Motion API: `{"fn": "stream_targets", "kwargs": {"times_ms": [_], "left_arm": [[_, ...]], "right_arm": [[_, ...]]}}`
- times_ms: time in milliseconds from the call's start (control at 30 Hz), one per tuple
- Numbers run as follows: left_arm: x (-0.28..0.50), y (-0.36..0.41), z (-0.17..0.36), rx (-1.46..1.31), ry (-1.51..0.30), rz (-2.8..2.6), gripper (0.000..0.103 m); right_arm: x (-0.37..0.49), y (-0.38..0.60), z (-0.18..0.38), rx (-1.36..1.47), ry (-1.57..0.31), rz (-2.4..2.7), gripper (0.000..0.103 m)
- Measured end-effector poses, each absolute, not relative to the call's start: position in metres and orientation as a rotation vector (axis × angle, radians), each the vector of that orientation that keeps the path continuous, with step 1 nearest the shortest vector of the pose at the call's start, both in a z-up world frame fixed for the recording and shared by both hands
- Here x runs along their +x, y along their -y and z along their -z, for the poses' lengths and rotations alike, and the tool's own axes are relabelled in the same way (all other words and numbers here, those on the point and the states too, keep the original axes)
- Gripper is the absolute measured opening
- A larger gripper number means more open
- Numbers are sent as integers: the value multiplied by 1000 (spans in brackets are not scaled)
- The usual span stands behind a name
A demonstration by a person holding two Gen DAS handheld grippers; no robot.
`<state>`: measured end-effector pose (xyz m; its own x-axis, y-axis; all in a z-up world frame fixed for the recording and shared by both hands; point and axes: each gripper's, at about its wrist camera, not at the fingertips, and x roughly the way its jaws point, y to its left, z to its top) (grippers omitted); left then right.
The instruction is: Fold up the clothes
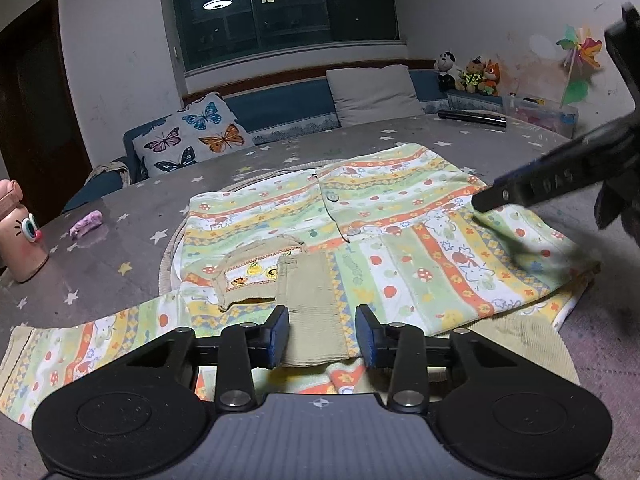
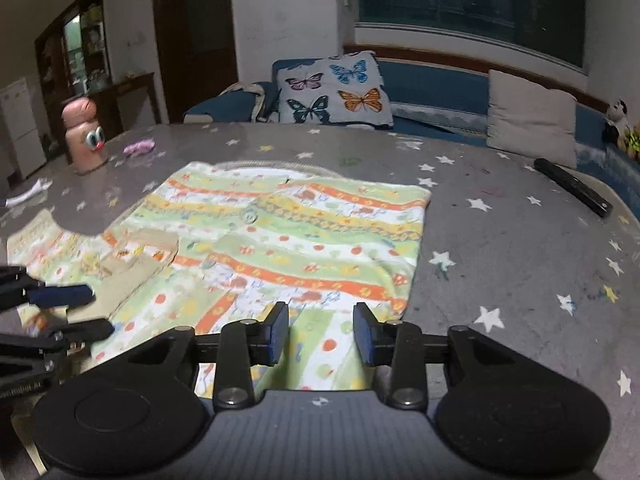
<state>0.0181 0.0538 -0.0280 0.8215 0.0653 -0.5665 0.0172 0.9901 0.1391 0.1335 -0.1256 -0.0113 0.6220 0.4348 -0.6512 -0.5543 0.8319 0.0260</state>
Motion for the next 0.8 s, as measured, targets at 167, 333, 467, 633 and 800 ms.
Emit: {"fn": "stream_targets", "kwargs": {"times_ms": [167,333,467,633,800], "left_arm": [[15,-60,26,123,-602,-22,40],[13,-63,28,102,-601,-16,41],[4,-73,22,61,-586,-35,42],[-13,-98,16,17,-562,-125,42],[-34,-130,11,-15,-537,-258,47]], "right_arm": [[132,128,15,-183,-719,-524,36],[127,128,15,-197,-732,-504,37],[123,128,19,-206,-743,-473,39],[108,121,8,-209,-728,-505,44],[94,101,9,-234,-732,-562,47]]}}
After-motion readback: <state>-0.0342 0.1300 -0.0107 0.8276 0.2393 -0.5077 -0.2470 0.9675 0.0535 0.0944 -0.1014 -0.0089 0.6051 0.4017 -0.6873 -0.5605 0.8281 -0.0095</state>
